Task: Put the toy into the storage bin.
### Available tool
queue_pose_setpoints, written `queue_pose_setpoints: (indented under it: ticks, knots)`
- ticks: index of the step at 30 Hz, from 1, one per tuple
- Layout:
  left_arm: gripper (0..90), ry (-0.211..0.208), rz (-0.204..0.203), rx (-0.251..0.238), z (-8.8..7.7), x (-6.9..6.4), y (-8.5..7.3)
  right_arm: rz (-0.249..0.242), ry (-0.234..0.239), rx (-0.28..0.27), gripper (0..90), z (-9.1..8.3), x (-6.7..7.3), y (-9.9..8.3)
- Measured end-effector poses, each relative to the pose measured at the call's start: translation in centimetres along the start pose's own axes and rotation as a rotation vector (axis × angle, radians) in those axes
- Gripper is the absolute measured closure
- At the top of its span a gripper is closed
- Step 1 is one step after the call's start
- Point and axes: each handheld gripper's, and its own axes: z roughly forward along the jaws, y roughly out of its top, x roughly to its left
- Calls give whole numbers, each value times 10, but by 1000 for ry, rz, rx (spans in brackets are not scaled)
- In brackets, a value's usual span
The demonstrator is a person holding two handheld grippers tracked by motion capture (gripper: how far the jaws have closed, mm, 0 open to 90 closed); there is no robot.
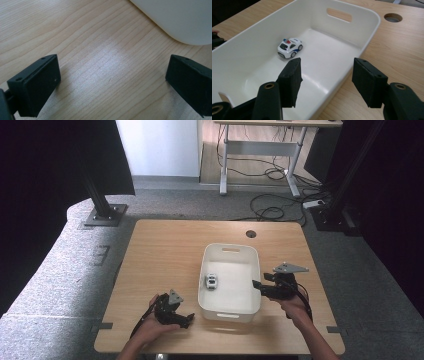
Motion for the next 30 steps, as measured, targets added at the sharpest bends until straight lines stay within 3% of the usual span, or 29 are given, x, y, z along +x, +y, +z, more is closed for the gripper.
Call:
queue_pose_setpoints:
  ticks: [15, 30]
  knots:
    - [0, 1, 0, -1, 0, 0, 0, 46, -61, -7, 399, -16, -30, -36]
    - [0, 1, 0, -1, 0, 0, 0, 73, -93, -13, 395, -11, -39, -53]
